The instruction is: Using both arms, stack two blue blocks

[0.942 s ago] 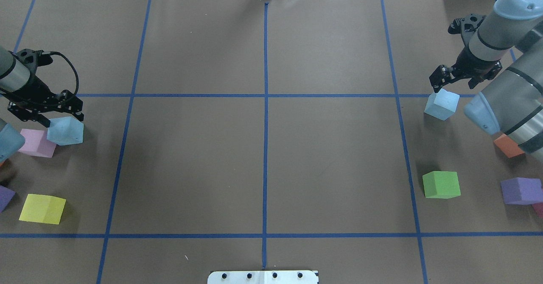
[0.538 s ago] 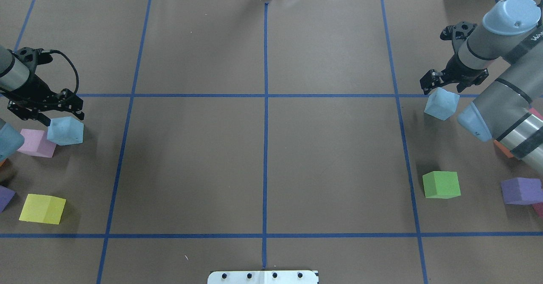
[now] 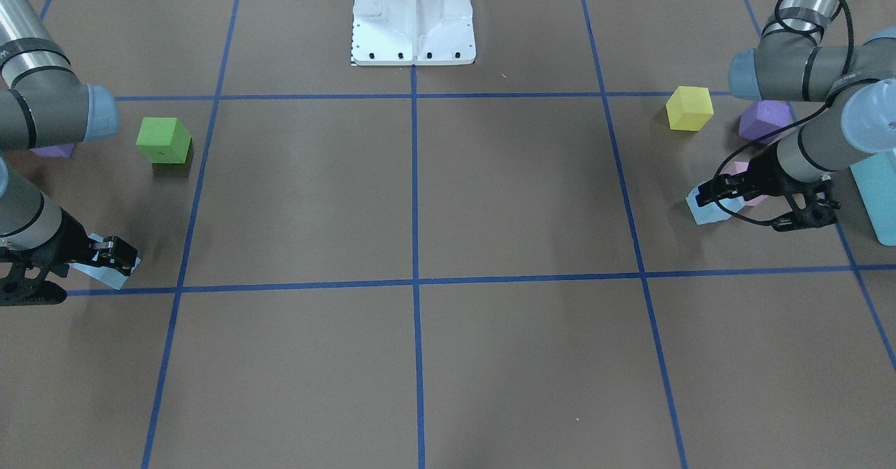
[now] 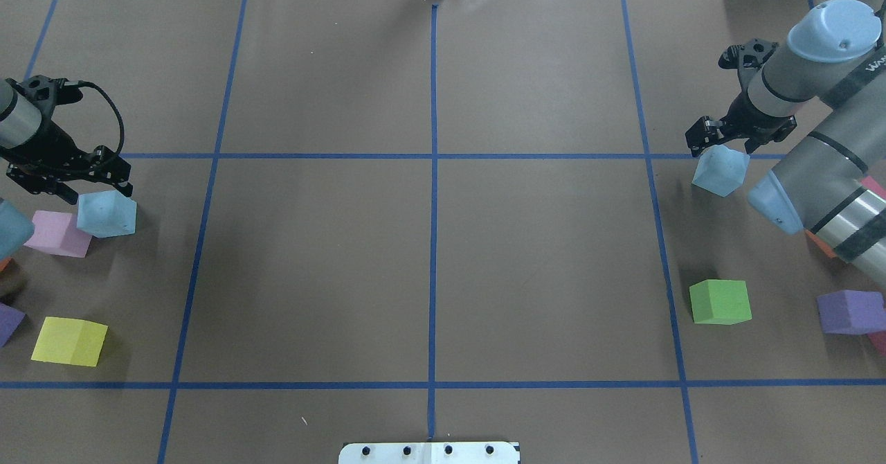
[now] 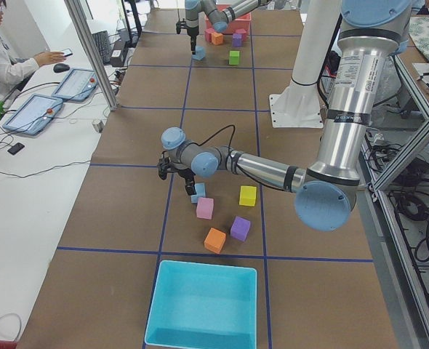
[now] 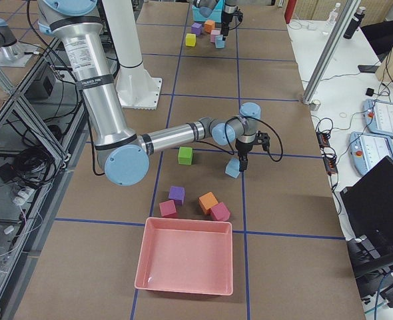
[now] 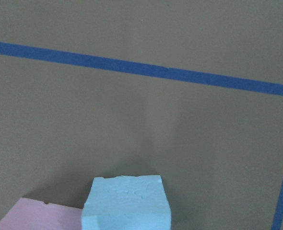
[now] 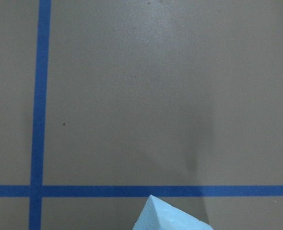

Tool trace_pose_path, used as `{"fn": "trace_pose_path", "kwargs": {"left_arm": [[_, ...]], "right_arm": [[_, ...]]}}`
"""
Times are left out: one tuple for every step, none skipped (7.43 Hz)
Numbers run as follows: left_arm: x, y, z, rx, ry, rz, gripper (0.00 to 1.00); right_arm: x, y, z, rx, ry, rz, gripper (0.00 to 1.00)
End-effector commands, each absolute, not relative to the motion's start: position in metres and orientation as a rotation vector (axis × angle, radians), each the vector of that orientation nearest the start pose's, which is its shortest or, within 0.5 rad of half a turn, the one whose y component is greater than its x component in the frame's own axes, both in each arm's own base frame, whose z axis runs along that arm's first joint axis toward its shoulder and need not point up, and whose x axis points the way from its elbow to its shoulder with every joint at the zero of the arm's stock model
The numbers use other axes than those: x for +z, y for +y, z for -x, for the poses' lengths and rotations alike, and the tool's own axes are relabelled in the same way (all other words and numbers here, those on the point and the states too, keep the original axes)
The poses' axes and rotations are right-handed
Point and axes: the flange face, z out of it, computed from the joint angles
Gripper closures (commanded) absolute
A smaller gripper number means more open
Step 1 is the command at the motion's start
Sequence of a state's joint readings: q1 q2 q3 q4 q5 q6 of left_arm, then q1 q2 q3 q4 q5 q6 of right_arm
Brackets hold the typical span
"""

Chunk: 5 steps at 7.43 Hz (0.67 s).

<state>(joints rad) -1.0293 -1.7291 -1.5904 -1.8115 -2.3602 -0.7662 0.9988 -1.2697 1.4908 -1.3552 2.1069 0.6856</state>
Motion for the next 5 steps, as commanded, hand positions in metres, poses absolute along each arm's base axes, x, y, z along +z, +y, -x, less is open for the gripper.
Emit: {"fn": "trace_pose_path", "kwargs": {"left_arm": [[0.538,-0.523,-0.240,-0.033,0.857,0.153,0.02],[0.537,-0.523,-0.239,-0.033,0.857,0.151,0.02],[0.536,-0.523,-0.239,-0.032,0.858,0.150,0.02],[0.536,-0.523,-0.239,-0.033,0.858,0.148,0.02],[0.535,-0.524,-0.237,-0.036,0.859,0.146,0.02]], "right_arm": [[0.518,-0.577,0.271,-0.010,-0.683,-0.035,0.00],[0.526,-0.571,0.266,-0.010,-0.681,-0.026,0.00],[0.536,-0.558,0.258,-0.004,-0.672,-0.018,0.00],[0.530,-0.555,0.256,0.007,-0.675,-0.025,0.00],[0.530,-0.557,0.259,0.042,-0.675,-0.011,0.00]]}}
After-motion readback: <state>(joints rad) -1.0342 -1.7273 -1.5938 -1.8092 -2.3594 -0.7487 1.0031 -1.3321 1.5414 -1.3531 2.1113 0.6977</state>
